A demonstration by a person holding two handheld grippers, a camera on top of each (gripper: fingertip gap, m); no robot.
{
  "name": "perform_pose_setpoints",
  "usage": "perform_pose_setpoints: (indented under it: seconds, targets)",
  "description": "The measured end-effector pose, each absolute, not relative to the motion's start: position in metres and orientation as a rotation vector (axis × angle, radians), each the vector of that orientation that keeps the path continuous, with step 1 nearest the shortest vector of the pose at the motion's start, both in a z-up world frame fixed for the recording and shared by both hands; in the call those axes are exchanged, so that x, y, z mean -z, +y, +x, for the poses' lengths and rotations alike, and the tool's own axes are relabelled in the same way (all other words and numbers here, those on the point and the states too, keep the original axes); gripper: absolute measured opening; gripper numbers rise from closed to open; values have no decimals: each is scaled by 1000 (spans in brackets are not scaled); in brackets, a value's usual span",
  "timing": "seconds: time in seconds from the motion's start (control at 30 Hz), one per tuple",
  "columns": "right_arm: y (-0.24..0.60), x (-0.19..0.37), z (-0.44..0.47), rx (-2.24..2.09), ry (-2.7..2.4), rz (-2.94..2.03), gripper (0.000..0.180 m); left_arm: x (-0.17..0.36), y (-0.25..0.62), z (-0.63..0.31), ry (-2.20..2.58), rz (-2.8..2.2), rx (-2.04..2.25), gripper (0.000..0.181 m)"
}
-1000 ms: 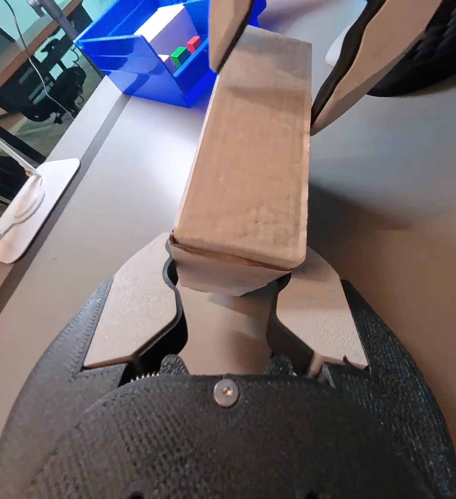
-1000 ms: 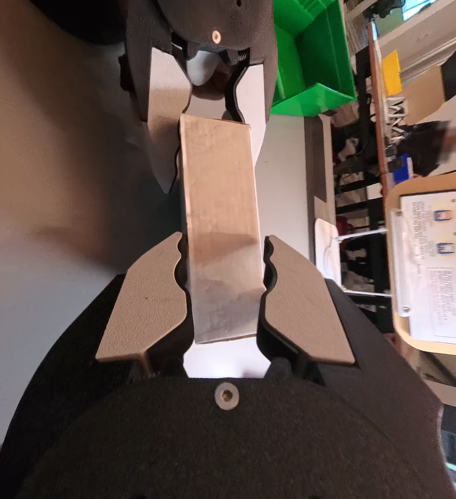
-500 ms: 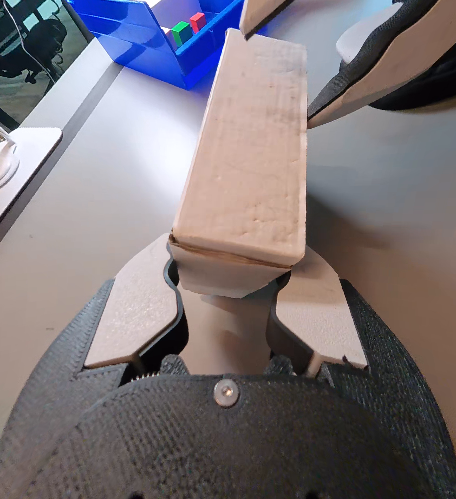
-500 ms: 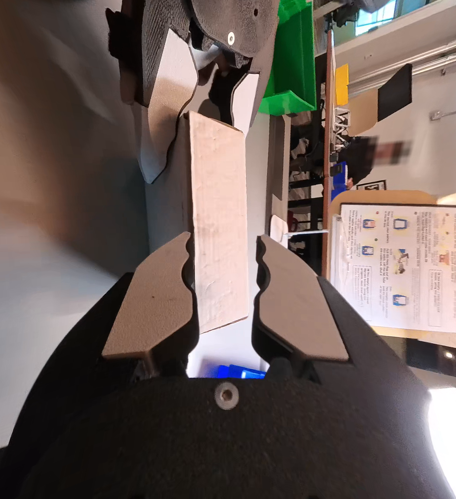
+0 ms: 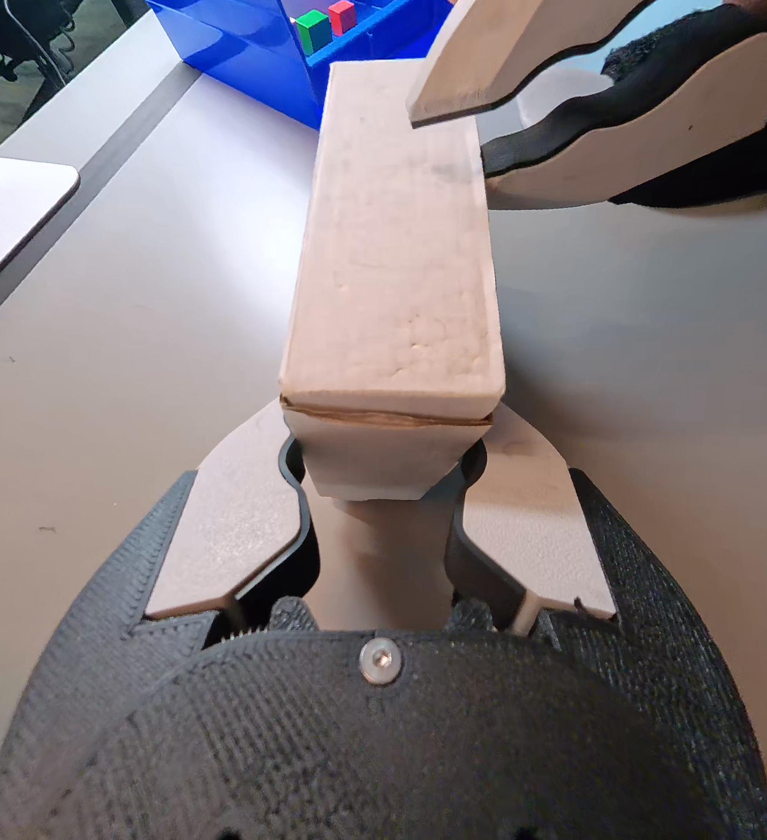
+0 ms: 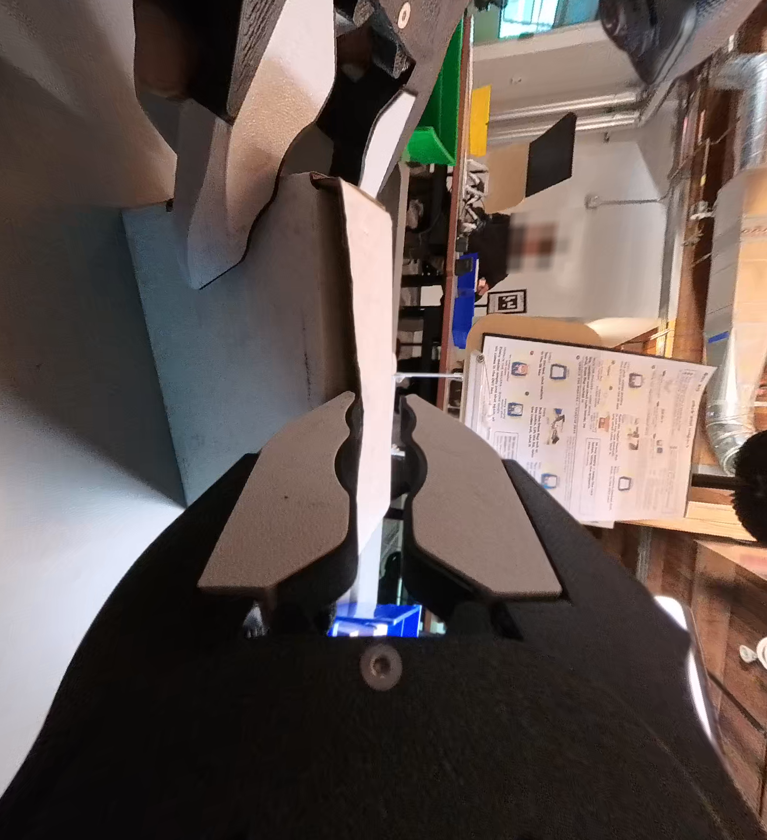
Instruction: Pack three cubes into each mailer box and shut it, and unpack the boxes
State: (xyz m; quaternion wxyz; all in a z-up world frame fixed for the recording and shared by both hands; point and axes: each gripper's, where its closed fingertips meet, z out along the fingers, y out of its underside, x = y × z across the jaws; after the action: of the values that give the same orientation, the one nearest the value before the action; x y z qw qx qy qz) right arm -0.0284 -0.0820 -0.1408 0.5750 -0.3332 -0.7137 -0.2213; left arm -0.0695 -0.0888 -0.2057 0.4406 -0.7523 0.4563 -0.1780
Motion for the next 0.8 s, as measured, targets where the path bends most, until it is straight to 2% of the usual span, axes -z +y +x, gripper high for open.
perform_pose_setpoints:
  seconds: [0.1, 0.37, 0.53, 0.67, 0.8]
  targets:
    - [-83, 144, -32, 483, -1693, -785, 3, 206, -92, -69, 1145, -1862, 458, 69]
    - [-89, 124, -27, 238, -1835, -945, 1, 205, -83, -74, 1294, -1654, 109, 69]
    - [-93, 119, -19, 29, -1976, -1183, 1, 202, -79, -73, 1309, -1541, 44, 71]
    - [-86, 117, -14, -80, -1961, -1382, 2, 211, -83, -87, 1166, -1754, 348, 89]
    - [-87, 117, -9, -161, -1886, -1521, 3, 175, -104, -92, 958, -1757, 776, 88]
